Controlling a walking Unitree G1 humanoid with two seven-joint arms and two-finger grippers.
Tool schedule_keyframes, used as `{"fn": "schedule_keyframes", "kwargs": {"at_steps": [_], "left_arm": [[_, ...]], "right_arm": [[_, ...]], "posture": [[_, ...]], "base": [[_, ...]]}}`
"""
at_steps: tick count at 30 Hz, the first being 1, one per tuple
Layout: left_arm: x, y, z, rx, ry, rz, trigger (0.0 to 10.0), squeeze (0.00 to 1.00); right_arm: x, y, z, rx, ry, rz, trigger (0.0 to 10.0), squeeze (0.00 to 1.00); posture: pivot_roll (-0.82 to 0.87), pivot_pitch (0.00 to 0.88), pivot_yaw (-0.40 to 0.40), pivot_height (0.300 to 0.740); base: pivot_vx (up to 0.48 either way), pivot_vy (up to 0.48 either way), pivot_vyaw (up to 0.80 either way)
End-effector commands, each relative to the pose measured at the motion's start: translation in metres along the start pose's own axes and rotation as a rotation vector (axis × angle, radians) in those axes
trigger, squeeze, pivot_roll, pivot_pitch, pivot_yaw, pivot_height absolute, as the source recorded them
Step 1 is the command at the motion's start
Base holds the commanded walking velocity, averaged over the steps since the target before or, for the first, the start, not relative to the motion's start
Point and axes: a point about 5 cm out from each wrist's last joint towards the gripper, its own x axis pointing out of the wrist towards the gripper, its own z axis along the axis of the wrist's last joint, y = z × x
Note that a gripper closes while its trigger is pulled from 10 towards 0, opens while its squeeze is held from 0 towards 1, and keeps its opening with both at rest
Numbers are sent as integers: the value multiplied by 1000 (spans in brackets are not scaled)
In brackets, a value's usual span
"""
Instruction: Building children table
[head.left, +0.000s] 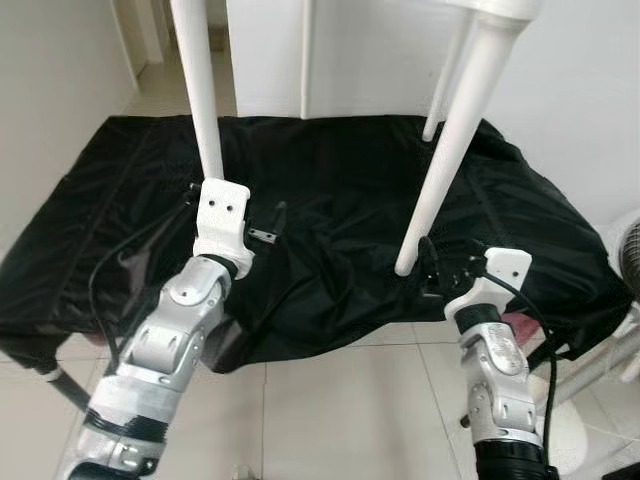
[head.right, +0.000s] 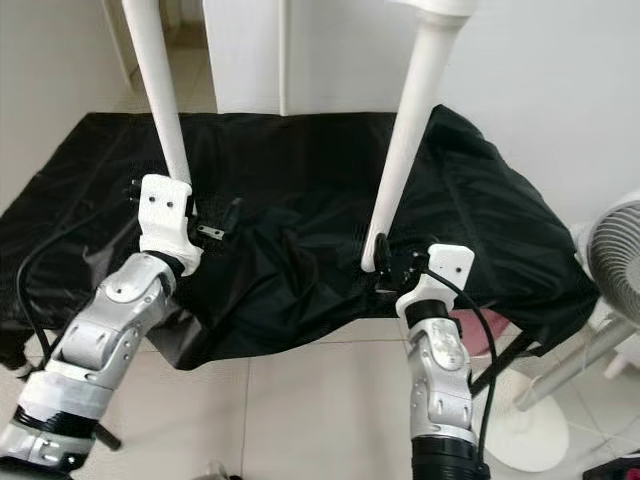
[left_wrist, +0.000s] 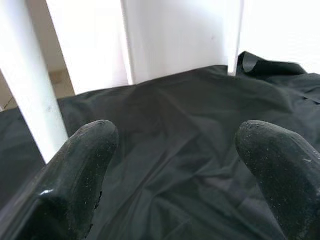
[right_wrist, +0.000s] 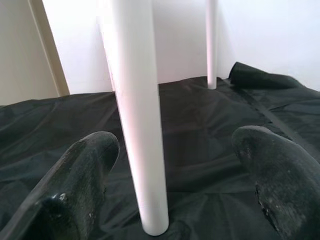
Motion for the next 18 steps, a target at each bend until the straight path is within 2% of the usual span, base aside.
{"fn": "schedule_keyframes", "kwargs": {"at_steps": [1, 18], "left_arm": [[2, 2, 3, 24, -3, 34, 10000, 0], [2, 2, 3, 24, -3, 34, 10000, 0]], "right_arm": [[1, -1, 2, 2, -10, -6, 10000, 0], [1, -1, 2, 2, -10, -6, 10000, 0]], "posture": [[56, 124, -68, 740], [56, 124, -68, 740]], "base": [[0, 0, 0], [0, 0, 0]]}}
